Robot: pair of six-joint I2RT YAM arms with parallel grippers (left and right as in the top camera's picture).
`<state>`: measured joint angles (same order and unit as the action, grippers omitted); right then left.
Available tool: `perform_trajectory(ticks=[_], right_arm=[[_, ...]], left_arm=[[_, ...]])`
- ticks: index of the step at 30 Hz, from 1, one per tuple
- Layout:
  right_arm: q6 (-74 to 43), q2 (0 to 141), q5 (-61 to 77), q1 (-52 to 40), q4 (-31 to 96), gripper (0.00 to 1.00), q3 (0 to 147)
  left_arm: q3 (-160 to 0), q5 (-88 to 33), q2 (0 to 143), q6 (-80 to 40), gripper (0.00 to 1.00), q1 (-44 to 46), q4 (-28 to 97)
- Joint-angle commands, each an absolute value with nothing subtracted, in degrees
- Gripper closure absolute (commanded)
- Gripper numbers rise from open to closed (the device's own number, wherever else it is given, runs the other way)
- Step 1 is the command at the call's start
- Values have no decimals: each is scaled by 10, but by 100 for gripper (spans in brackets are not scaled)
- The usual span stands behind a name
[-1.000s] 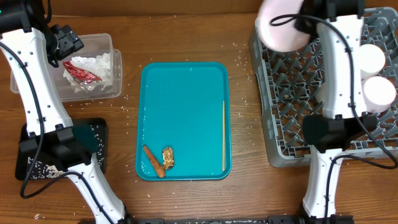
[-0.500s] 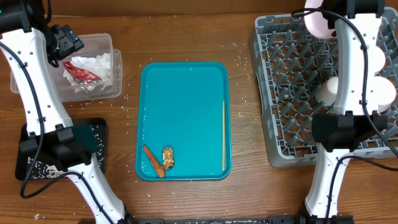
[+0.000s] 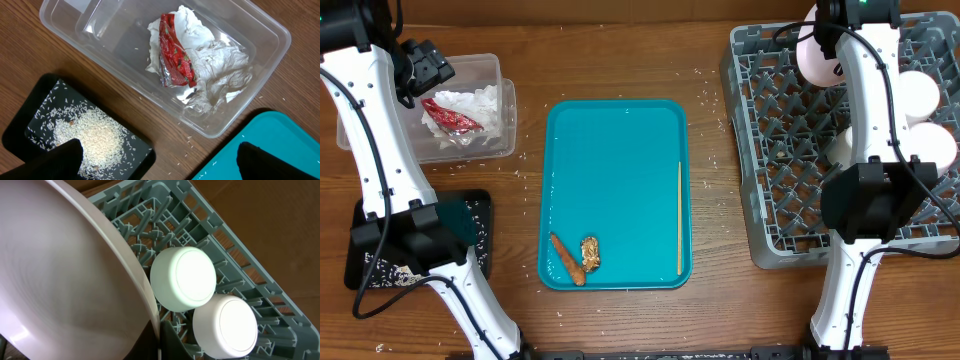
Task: Sort waste into correct bins and load items into the dishwasher
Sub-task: 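Lower the plate into the dish rack's upper area and release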
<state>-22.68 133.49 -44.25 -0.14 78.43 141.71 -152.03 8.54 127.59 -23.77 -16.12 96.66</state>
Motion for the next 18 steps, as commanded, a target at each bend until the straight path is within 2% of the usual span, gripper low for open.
perform_trajectory(ticks=[1, 14, 18], right_arm=[[-225, 1328, -453, -4, 787, 96, 1416], [-225, 1328, -439, -30, 814, 96, 1416], [-225, 1328, -439, -30, 826, 89, 1416]], left_arm=[[-1523, 80, 1270, -233, 0, -161, 968], [-1523, 80, 1270, -233, 0, -161, 968], [-1523, 80, 1270, -233, 0, -161, 968]])
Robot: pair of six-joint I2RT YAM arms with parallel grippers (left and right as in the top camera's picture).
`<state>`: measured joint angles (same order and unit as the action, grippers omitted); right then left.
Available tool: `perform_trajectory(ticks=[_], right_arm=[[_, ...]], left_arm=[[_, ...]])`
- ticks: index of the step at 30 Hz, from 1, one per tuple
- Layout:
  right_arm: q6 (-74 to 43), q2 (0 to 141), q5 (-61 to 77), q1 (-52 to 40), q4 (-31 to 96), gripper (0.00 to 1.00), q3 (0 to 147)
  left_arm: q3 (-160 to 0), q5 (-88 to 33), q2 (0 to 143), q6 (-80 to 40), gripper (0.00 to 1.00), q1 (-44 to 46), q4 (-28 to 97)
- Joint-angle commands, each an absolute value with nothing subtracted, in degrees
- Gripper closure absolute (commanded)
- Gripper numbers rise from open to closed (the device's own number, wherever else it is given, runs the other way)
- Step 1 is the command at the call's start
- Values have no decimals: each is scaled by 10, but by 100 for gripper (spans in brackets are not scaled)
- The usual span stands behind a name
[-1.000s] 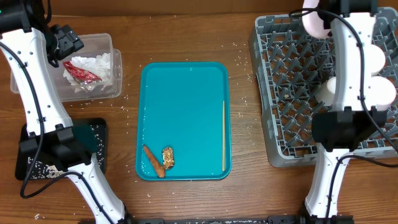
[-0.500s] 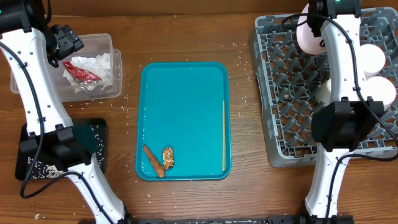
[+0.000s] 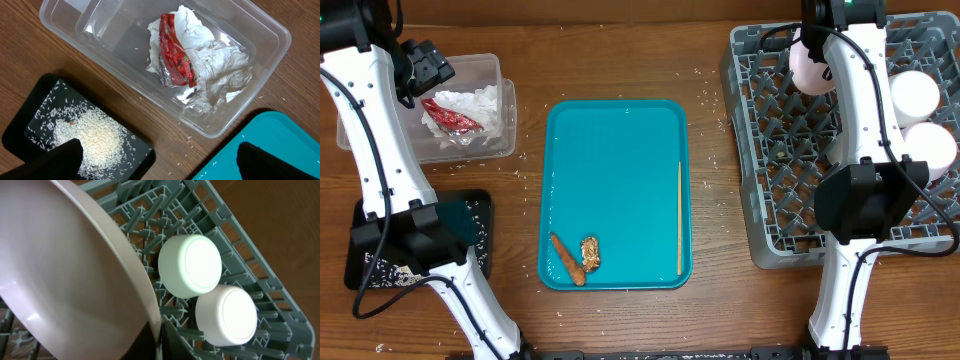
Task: Sort waste into correct bins and load items into the dishwasher
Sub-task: 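Lower the plate into the dish rack's upper area and release, then move the right gripper back over the snack bar on the tray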
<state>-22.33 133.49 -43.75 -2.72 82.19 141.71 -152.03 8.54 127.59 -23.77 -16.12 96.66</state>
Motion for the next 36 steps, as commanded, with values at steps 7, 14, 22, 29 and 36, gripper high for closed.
perform_trajectory(ticks=[7, 14, 22, 29, 36], right_arm=[[-225, 1324, -426, -35, 875, 63, 1438], [-225, 1268, -201, -41, 900, 0, 1474], [-225, 1155, 47, -41, 897, 0, 1487], [-225, 1141, 233, -61, 934, 22, 1479], [-219, 1147, 154, -162, 971, 26, 1400]], left_arm=[[-1523, 80, 1270, -233, 0, -159, 968], [-1523, 80, 1270, -233, 0, -158, 968], [-1523, 81, 1270, -233, 0, -157, 968], [-1523, 80, 1270, -233, 0, -157, 968], [-1523, 80, 1270, -233, 0, -157, 968]])
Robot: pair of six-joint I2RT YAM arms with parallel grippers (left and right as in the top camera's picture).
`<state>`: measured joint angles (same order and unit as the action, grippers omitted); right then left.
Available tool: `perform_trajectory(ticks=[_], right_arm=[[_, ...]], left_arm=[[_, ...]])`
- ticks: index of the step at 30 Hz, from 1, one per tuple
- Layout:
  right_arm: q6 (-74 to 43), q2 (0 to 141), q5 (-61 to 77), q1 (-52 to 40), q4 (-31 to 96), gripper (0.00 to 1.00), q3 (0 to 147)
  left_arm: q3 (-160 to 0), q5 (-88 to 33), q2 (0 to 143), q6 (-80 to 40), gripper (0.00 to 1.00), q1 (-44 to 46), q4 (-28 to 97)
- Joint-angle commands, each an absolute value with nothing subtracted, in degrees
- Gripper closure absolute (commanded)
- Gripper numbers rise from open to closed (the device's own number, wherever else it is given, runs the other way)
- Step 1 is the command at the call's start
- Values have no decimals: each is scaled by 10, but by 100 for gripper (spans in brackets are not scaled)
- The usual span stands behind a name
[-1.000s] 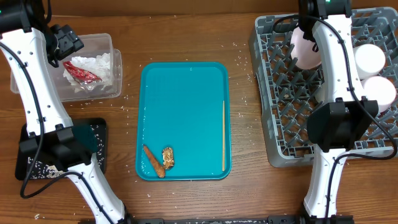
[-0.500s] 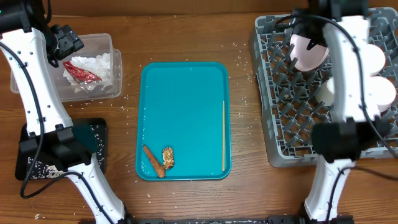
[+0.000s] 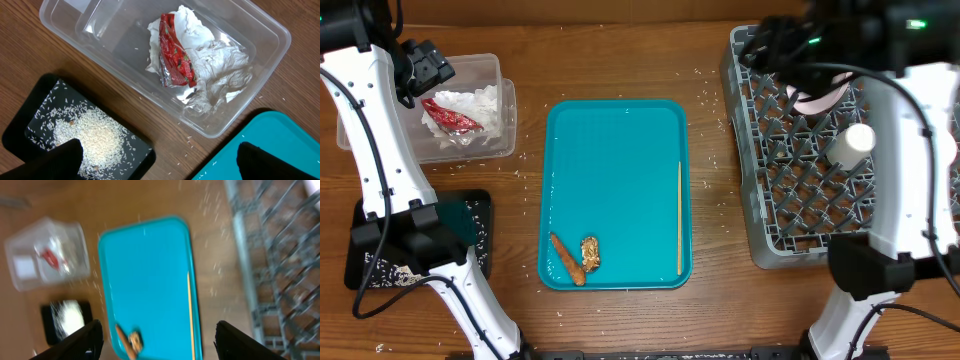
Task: Sort waste into correct bins and load items into the dishwasher
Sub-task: 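Move the right gripper back over the snack bar on the tray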
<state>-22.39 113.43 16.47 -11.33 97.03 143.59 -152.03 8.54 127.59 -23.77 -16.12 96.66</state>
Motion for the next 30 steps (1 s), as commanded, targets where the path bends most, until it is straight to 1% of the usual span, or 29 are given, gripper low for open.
perform_trajectory(ticks=[1, 4, 5, 6, 12, 18, 26, 30], right_arm=[[-220, 1148, 147, -178, 971, 25, 1385], [-256, 1149, 88, -222, 967, 25, 1331], [-287, 1149, 42, -248, 962, 24, 1290], [-296, 1149, 28, -262, 958, 23, 1266], [-303, 1149, 29, -321, 897, 21, 1132], [-319, 1149, 65, -361, 812, 20, 1034], [-343, 1150, 64, -383, 708, 21, 939], [-368, 1150, 41, -382, 663, 22, 889]], left_arm=[[-1523, 80, 1270, -233, 0, -157, 968], [-1523, 80, 1270, -233, 0, -157, 968], [-1523, 80, 1270, -233, 0, -157, 968], [-1523, 81, 1270, -233, 0, -157, 968], [-1523, 80, 1270, -233, 0, -157, 968], [-1523, 80, 1270, -233, 0, -157, 968], [-1523, 80, 1270, -233, 0, -157, 968], [-1523, 81, 1270, -233, 0, -157, 968]])
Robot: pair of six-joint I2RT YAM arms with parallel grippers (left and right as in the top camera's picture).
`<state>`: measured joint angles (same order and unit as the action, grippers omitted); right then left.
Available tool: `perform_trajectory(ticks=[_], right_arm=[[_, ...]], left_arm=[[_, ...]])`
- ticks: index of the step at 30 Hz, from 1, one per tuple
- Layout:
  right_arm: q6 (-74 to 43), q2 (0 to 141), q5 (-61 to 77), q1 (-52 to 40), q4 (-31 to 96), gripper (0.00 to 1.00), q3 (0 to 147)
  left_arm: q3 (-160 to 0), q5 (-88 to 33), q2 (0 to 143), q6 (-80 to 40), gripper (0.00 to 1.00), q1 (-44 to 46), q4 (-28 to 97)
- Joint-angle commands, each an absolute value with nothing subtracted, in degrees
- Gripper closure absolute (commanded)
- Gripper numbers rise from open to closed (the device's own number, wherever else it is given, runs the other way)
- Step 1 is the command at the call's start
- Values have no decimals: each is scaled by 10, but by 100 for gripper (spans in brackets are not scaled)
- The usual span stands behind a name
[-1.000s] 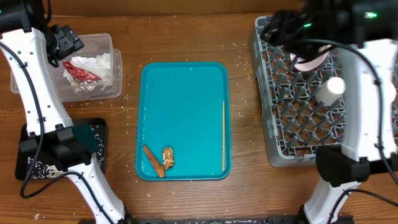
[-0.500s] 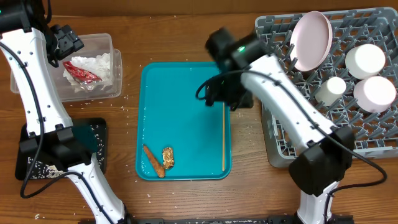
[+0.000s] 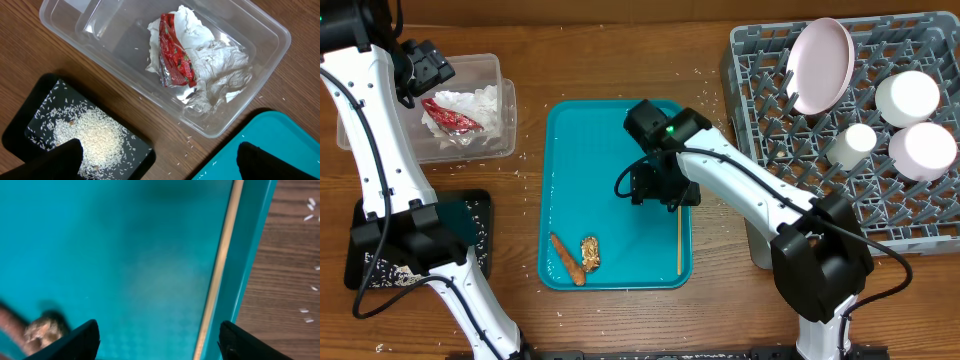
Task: Sort waste into correct bins and load items into the dishwasher
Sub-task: 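Move the right gripper back over the snack bar on the tray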
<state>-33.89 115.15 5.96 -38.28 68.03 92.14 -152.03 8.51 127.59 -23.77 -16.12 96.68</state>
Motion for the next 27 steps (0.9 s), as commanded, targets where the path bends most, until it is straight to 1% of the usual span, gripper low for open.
perform_trajectory(ticks=[1, 8, 21, 27], right_arm=[[-377, 1150, 32, -382, 658, 22, 880], [-380, 1150, 31, -383, 615, 22, 847], [-380, 1150, 25, -382, 583, 22, 846], [-380, 1155, -13, -382, 579, 21, 846]], left_arm=[[-1523, 80, 1270, -233, 0, -157, 968], [-1523, 80, 1270, -233, 0, -157, 968], [-1523, 80, 1270, -233, 0, -157, 968], [-1523, 80, 1270, -233, 0, -157, 968]])
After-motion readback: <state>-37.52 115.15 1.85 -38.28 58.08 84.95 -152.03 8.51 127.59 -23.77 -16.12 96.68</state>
